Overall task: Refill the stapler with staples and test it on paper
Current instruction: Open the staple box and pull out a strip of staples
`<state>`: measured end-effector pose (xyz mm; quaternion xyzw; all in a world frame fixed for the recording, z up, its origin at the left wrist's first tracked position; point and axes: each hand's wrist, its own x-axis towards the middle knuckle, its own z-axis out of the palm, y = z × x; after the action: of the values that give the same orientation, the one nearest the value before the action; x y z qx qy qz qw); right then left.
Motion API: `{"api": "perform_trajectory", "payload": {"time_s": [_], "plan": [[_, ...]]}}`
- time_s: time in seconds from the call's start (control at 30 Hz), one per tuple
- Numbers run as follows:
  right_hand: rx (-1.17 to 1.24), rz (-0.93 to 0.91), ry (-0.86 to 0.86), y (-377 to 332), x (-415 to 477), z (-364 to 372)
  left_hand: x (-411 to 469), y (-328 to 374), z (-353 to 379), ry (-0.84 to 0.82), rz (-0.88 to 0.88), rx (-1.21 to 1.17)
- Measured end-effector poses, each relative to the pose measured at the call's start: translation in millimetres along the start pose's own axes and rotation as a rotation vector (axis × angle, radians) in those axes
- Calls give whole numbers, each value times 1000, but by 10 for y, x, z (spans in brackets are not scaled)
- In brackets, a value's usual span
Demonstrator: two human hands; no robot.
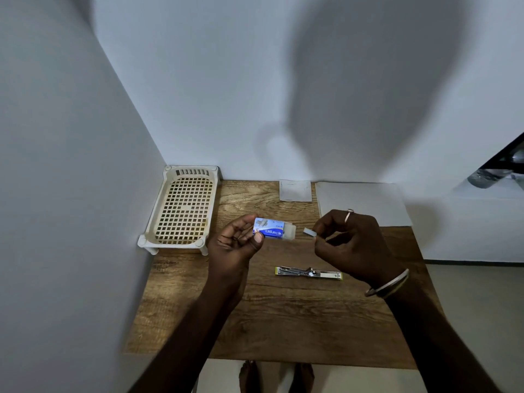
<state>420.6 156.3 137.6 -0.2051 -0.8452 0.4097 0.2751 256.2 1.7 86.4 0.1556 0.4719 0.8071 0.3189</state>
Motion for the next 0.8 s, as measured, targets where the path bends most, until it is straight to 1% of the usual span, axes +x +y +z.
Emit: {"api": "perform_trajectory", "payload": {"time_s": [0.17, 0.23, 0.3, 0.37, 0.47, 0.67, 0.73, 0.8], "plan": [[397, 151, 31, 119, -168, 116, -48, -57, -37, 0, -16, 7], [503, 192, 38, 157, -237, 193, -87, -108, -78, 3, -20, 31], [557, 217, 49, 185, -308, 259, -145, -172, -127, 3, -32, 58], [564, 236, 57, 220, -389, 307, -220, -251, -185, -6, -40, 97], [492, 256, 76, 282, -539, 389, -356, -400, -302, -30, -48, 172], [565, 478, 80, 599, -975, 691, -617, -735, -609, -27, -131, 315], [525, 529, 62, 725, -1078, 774, -683, -852, -689, -6, -135, 406], [437, 549, 14, 844, -1166, 847, -743, -978, -768, 12, -129, 537]]}}
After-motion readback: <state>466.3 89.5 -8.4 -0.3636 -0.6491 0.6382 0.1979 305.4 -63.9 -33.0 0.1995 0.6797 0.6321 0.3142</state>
